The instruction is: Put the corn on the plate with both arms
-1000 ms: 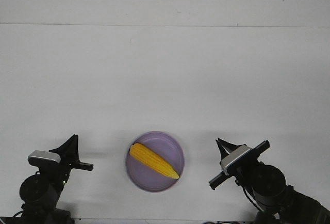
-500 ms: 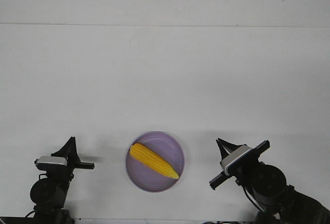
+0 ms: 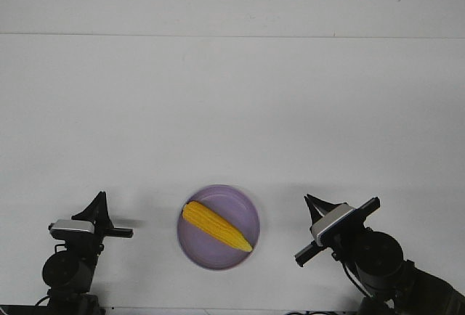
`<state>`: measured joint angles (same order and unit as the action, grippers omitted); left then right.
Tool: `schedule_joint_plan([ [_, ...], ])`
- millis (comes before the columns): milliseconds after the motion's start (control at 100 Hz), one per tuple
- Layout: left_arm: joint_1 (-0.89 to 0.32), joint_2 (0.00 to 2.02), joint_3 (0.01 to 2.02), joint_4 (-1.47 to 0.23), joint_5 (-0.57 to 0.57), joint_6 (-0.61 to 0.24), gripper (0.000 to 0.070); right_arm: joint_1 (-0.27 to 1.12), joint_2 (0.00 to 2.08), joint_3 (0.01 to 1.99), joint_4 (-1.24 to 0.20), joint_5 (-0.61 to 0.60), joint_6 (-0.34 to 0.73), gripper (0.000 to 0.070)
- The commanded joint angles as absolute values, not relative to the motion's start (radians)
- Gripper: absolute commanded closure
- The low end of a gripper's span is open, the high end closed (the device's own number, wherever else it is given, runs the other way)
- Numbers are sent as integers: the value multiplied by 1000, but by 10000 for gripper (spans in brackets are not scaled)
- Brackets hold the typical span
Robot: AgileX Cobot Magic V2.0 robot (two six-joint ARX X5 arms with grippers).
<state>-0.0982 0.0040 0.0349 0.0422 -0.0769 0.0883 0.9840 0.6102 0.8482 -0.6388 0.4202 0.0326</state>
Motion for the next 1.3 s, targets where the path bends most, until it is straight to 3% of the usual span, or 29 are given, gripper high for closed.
schedule_joint_plan([
  [0, -97, 3, 14, 53, -79, 100, 685, 994, 615, 864, -628, 423, 29, 683],
  [220, -97, 3, 14, 53, -79, 100, 685, 982, 615, 863, -629, 420, 29, 683],
  [310, -97, 3, 14, 53, -79, 100, 685, 899, 607, 861, -622, 413, -25, 683],
  [390, -97, 3, 14, 53, -79, 100, 685, 759, 581, 818, -571, 338, -23, 683],
  [560, -97, 3, 14, 53, -79, 100, 685, 348, 400, 545, -311, 99, -52, 683],
  [750, -97, 3, 14, 53, -79, 100, 685, 56, 196, 245, -177, -6, -51, 683],
  [1040, -97, 3, 14, 53, -79, 100, 685, -6, 3, 31, -159, -1, -44, 683],
  [1290, -97, 3, 14, 53, -79, 100, 685, -7, 1, 12, -127, -4, -25, 683],
])
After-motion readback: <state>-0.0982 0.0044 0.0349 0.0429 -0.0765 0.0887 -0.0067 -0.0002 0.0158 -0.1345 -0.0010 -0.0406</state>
